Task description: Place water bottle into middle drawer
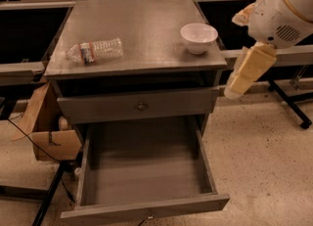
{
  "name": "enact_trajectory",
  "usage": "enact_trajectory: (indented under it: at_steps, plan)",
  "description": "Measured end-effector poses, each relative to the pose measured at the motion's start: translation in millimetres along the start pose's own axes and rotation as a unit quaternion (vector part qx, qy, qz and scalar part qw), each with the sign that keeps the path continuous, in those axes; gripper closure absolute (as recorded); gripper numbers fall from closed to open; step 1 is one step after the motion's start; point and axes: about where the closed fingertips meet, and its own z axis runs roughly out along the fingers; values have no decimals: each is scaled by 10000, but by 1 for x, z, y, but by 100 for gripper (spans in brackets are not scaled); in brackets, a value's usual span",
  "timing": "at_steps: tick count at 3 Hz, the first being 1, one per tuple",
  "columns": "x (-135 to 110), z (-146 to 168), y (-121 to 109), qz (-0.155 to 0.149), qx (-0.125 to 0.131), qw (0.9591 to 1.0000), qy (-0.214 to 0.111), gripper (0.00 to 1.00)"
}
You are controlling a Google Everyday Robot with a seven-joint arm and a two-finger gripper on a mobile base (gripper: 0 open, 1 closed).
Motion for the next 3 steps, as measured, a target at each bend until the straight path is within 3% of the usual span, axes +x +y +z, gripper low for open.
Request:
enact_trajectory:
  at_steps: [1,2,3]
  plan:
    - [-26,7,-13,-124,37,9991,-393,0]
    - [-80,24,-28,-220,72,9933,-1132,0]
    - [-117,39,-39,-123,87,9872,-1585,0]
